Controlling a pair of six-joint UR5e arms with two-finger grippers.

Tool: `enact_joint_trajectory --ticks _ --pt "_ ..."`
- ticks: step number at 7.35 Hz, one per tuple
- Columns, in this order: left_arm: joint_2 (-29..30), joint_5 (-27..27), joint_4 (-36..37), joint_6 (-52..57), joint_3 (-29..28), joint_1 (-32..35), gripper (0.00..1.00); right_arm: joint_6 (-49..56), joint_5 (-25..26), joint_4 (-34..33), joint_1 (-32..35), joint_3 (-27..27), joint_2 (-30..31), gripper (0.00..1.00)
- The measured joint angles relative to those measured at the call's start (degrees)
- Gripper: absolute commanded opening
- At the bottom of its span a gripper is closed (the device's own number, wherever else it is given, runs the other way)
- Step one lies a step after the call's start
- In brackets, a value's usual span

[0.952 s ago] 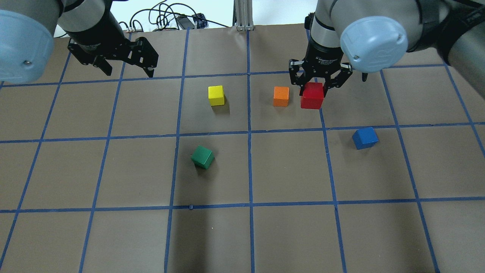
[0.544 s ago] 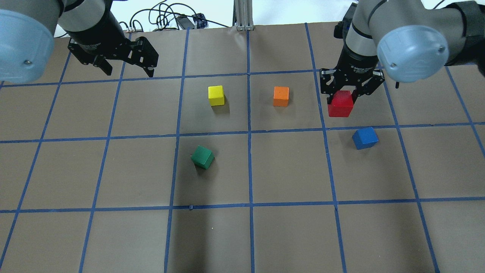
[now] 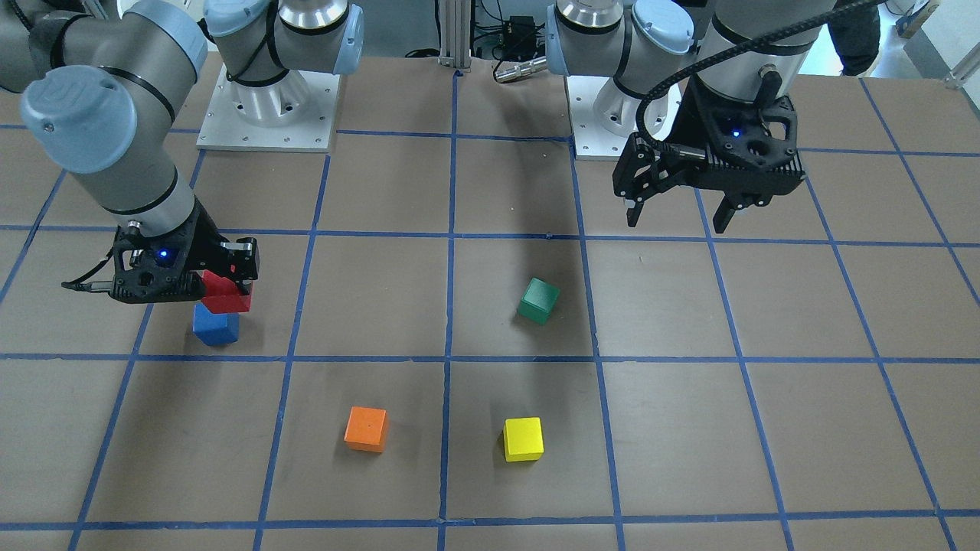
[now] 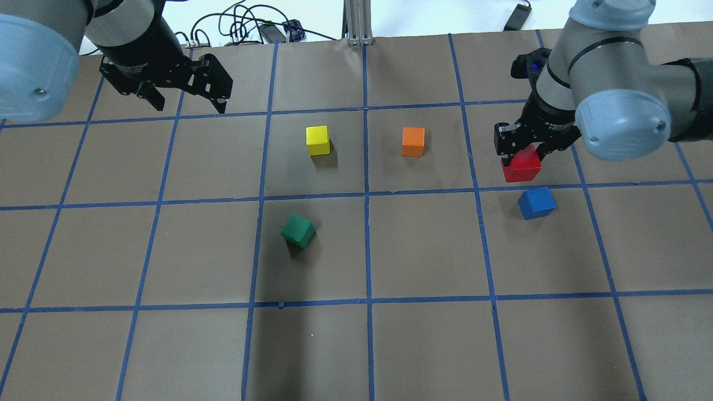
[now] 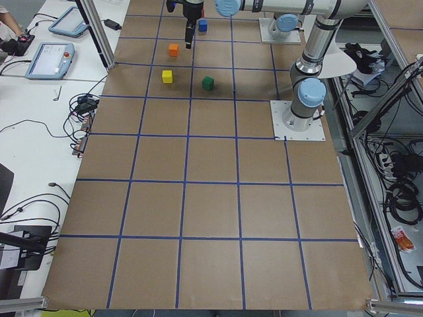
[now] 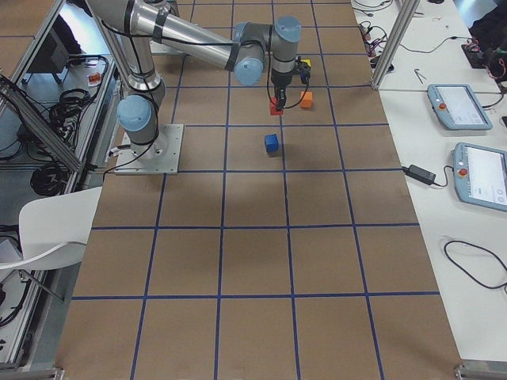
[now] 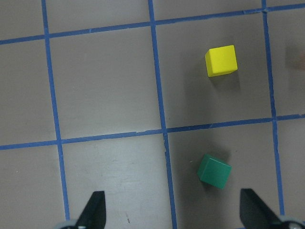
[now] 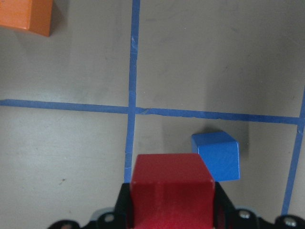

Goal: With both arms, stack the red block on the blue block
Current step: 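Lower the red cube onto the blue cube with the right gripper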

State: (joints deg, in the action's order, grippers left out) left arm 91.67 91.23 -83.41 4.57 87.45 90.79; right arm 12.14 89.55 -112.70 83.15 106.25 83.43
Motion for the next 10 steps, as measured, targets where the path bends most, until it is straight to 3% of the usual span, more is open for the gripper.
enact_joint_trajectory --ticks 4,10 --pt "0.0 0.0 0.0 0.0 0.0 0.0 1.0 13.7 -0.5 -10.4 -7.6 8.0 0.1 0.0" --pt "0.0 0.0 0.0 0.0 0.0 0.0 1.0 13.3 -1.2 -12.1 -8.1 9.6 -1.9 0.0"
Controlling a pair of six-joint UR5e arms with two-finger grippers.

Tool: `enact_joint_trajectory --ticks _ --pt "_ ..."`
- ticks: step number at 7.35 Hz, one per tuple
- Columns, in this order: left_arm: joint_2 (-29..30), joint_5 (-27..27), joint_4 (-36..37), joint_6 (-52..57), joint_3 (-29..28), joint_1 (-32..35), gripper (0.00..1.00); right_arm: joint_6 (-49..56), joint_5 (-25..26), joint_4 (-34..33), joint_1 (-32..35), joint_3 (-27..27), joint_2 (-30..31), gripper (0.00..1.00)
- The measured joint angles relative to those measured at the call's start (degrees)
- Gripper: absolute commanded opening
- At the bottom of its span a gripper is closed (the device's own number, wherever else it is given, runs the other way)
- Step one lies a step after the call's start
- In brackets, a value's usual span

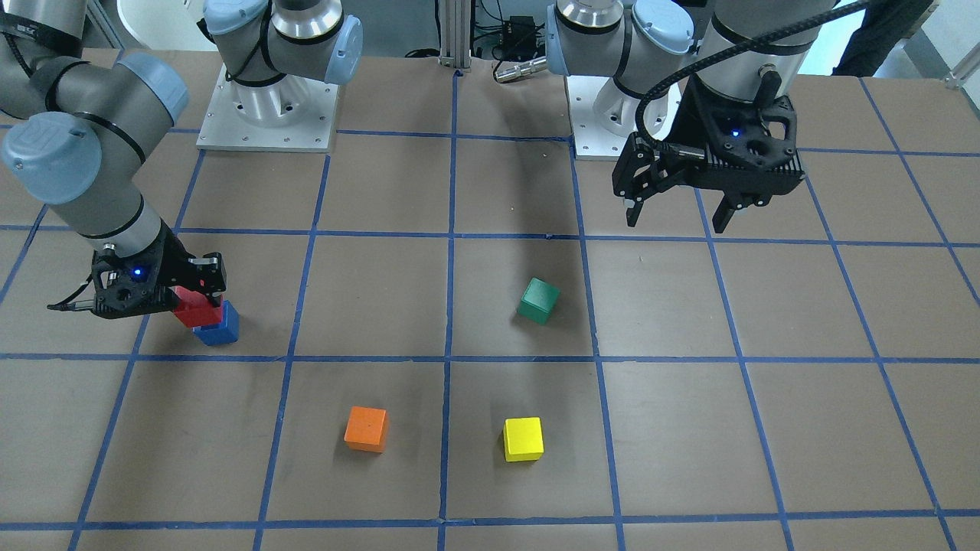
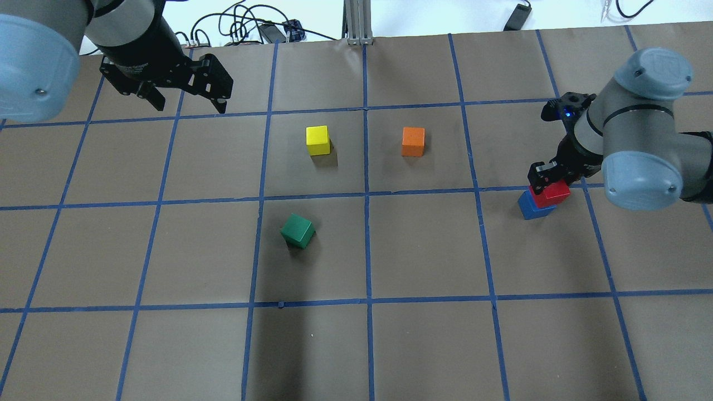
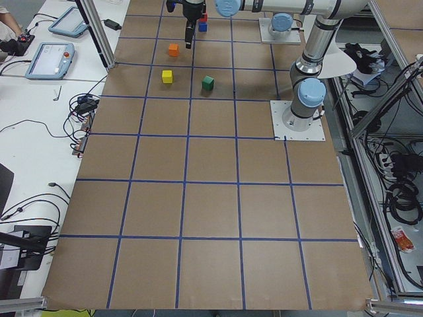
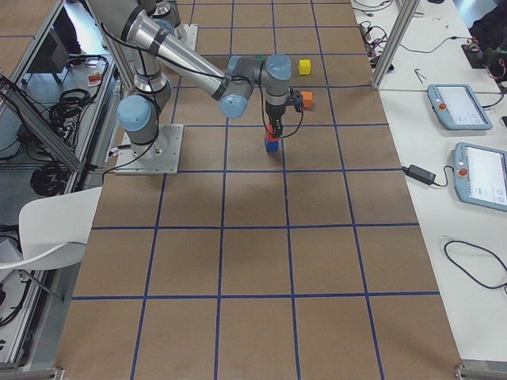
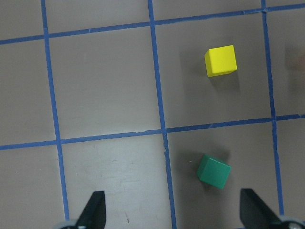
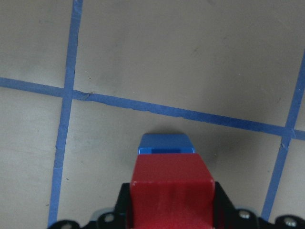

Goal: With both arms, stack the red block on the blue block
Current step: 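Lower the red cube onto the blue cube with the right gripper, then open the right gripper to release the red cube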

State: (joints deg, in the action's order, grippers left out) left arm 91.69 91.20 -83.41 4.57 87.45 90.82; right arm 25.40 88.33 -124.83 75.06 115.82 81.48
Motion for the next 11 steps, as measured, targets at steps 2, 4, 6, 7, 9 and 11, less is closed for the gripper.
enact_joint_trajectory --ticks 2,4,6,7,9,11 --pt "0.2 0.1 0.0 -0.1 -0.1 0.0 1.0 0.0 0.0 -0.1 0.0 0.8 -0.1 0.12" --pt "0.3 0.2 -0.1 -0.1 0.0 0.0 1.0 0.0 0.0 -0.2 0.0 1.1 -0.2 0.13" --pt "0.3 0.1 -0.2 -0.1 0.0 0.0 1.0 0.1 0.1 -1.2 0.0 1.1 -0.9 0.14" --pt "0.3 0.1 -0.2 -0.1 0.0 0.0 1.0 0.0 0.1 -1.7 0.0 1.1 -1.2 0.64" --pt "0.2 0.1 -0.2 -0.1 0.0 0.0 1.0 -0.1 0.3 -2.0 0.0 1.1 -1.4 1.0" --pt "0.2 0.1 -0.2 -0.1 0.0 0.0 1.0 -0.1 0.8 -1.7 0.0 0.9 -1.3 1.0"
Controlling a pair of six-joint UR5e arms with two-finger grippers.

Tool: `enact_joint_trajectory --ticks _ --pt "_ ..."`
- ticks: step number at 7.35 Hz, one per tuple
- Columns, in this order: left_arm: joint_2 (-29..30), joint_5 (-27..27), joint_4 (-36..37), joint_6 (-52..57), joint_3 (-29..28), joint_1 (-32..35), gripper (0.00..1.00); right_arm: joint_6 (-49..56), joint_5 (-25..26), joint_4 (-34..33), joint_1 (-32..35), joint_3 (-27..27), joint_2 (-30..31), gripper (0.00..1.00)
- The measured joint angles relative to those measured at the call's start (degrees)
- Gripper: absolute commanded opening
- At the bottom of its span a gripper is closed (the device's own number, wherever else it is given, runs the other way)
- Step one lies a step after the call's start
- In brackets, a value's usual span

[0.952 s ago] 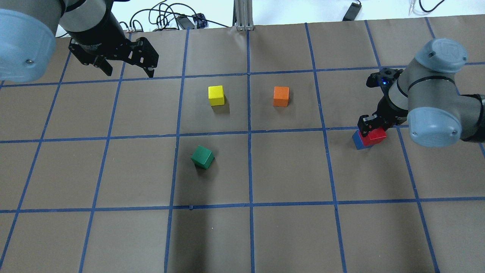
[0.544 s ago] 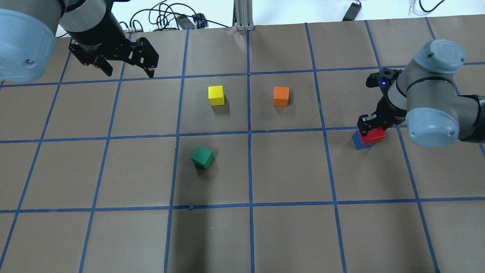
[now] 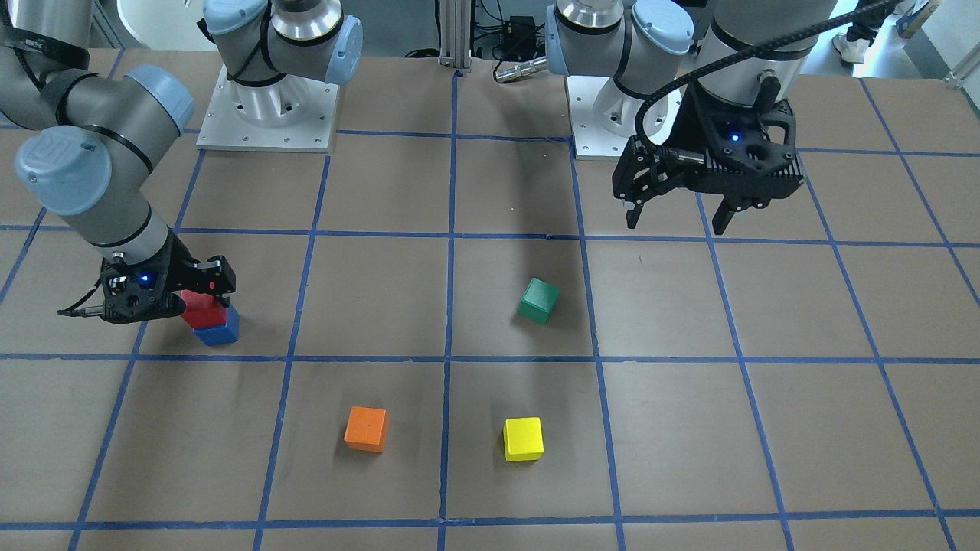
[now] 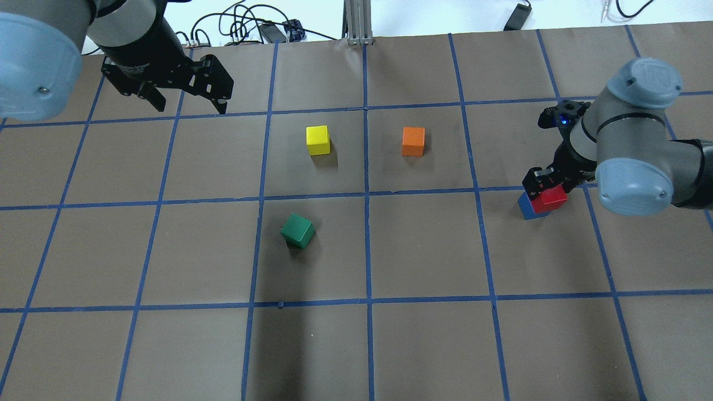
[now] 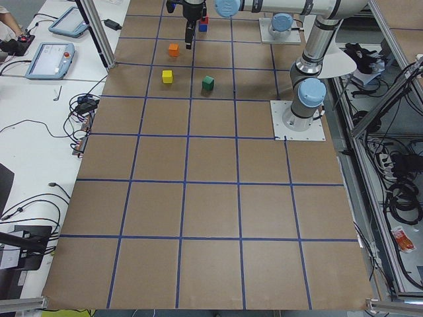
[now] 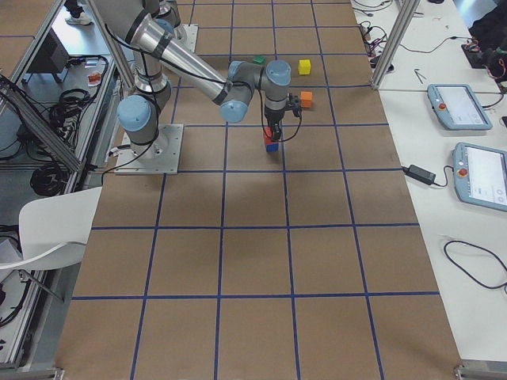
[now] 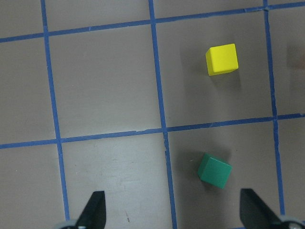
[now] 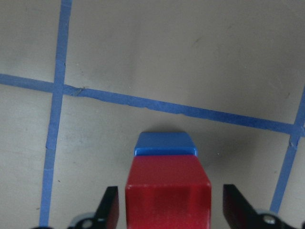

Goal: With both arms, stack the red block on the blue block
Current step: 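Open the right gripper to release the red cube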

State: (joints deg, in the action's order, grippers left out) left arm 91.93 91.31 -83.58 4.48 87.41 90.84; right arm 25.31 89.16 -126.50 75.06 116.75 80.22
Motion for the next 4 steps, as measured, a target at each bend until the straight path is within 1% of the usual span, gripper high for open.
enact_joint_trajectory --ticks 2,3,4 --pt "-0.1 0.0 0.0 0.0 0.0 0.0 1.0 -0.1 0.3 1.3 0.0 -0.8 0.7 1.0" --pt "-0.1 -0.1 0.0 0.0 0.0 0.0 1.0 -0.6 0.4 4.4 0.0 -2.2 1.8 1.0" --pt "-0.1 -0.1 0.0 0.0 0.0 0.0 1.0 -2.5 0.3 9.8 0.0 -4.6 3.6 1.0"
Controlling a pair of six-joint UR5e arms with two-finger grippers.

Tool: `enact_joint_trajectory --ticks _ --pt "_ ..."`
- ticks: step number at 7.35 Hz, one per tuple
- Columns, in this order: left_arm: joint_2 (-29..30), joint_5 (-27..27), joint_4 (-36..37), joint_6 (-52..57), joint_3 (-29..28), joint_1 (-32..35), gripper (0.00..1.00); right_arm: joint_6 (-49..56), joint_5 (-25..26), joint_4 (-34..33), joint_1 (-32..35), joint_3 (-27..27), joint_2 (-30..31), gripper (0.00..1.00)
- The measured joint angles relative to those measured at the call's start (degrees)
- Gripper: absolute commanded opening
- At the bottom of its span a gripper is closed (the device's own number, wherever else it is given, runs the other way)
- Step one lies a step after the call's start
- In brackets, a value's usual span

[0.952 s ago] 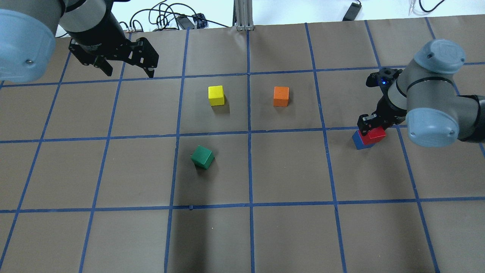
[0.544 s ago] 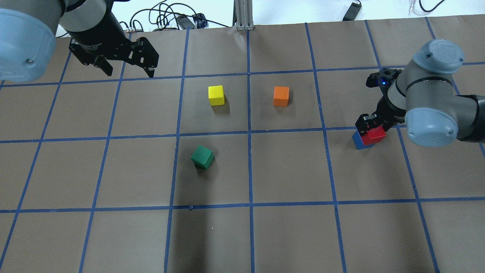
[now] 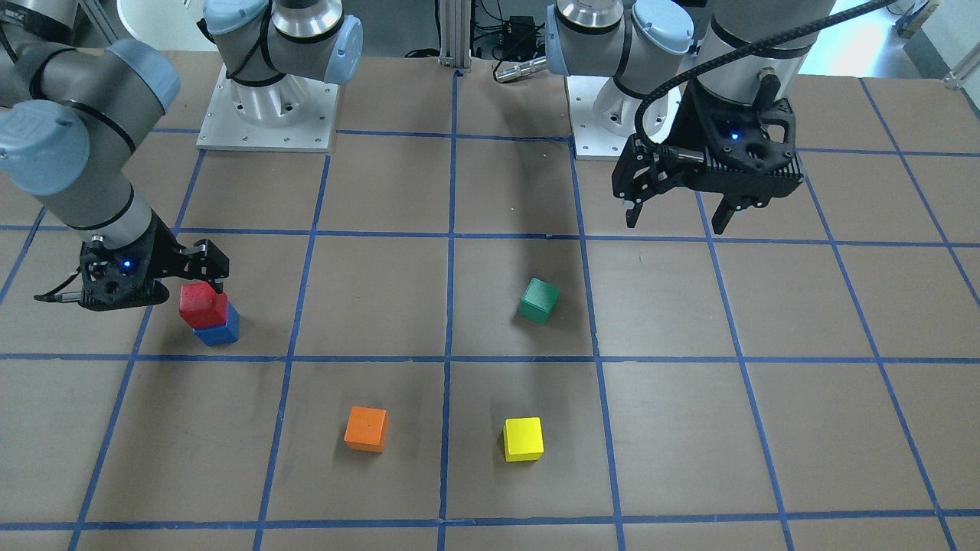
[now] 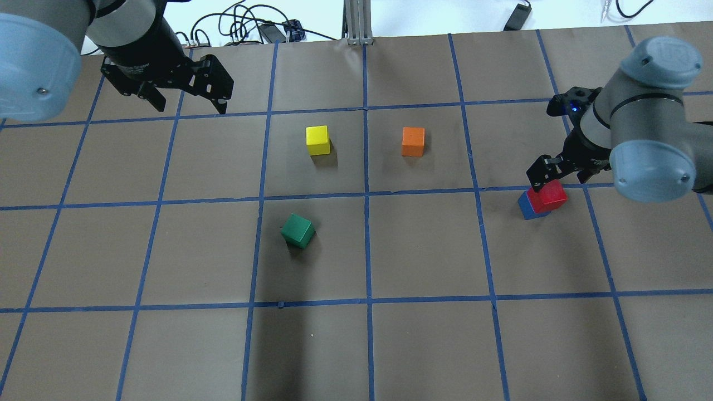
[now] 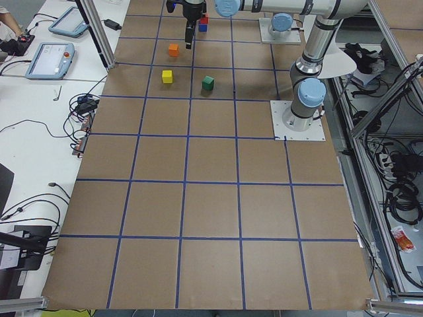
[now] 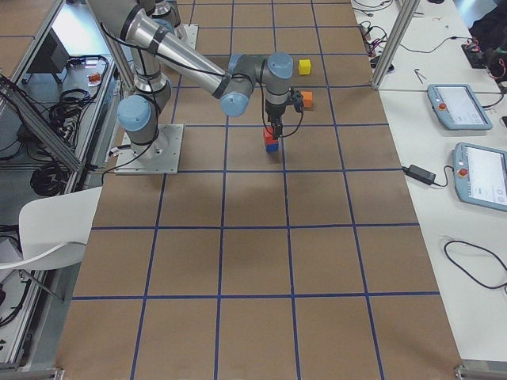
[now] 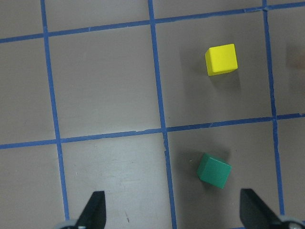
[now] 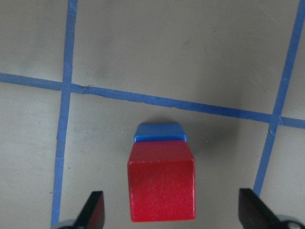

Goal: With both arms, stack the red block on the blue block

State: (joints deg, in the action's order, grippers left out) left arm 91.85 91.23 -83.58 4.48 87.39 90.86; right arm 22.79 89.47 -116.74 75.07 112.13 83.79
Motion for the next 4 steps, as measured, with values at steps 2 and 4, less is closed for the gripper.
enact_joint_trajectory --ticks 2,4 --pt "0.0 0.0 0.0 0.0 0.0 0.0 1.0 -5.2 -0.6 13.3 0.3 -5.8 4.3 1.0" --pt "0.0 0.0 0.0 0.0 0.0 -0.1 1.0 -10.4 -0.7 21.6 2.0 -9.2 8.9 1.0"
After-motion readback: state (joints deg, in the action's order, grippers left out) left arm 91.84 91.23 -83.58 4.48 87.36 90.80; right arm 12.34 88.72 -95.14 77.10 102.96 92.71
